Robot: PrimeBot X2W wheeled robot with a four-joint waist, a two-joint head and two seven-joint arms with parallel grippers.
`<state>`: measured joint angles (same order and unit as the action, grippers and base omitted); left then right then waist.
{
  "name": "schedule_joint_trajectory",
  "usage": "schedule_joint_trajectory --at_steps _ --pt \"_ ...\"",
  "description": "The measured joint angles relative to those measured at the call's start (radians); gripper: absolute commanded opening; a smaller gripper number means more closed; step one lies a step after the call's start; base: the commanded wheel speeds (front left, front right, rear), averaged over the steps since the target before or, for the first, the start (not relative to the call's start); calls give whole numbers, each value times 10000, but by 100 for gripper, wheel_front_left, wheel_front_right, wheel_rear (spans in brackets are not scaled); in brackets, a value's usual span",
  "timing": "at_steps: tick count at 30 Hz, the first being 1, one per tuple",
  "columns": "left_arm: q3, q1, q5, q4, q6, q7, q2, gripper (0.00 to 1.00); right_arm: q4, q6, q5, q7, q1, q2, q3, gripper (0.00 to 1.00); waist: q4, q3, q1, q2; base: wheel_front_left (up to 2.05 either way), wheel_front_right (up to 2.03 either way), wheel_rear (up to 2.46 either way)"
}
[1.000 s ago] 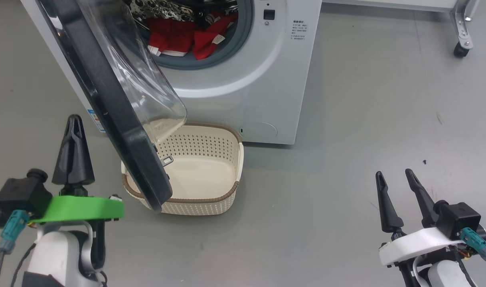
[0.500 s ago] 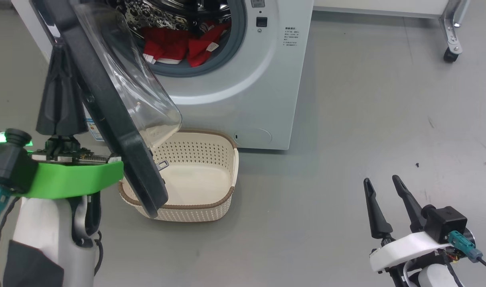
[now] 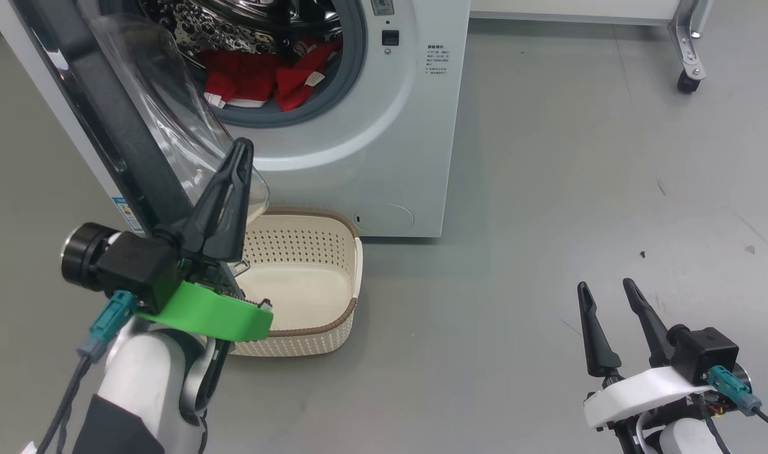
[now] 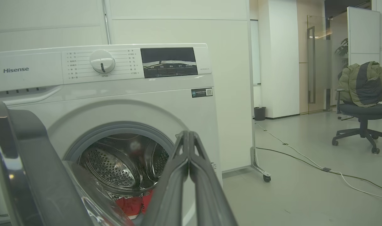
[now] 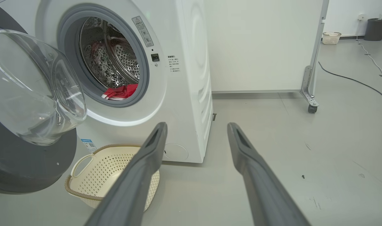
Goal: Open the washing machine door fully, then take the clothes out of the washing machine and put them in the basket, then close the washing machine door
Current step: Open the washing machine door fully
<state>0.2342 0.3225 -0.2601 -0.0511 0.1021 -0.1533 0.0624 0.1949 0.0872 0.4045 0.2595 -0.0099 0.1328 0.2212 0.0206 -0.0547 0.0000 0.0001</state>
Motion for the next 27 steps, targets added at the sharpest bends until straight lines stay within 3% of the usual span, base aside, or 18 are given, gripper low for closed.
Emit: schedule_joint_trajectory --at_steps 11,27 --pt "593 -695 -23 855 4 658 -29 0 2 42 -113 0 -1 -75 -151 100 -107 -147 0 0 0 0 0" --pt "495 -1152 -322 1887 -186 1175 -81 0 71 159 -182 0 -8 -236 -272 100 -291 -320 0 0 0 0 0"
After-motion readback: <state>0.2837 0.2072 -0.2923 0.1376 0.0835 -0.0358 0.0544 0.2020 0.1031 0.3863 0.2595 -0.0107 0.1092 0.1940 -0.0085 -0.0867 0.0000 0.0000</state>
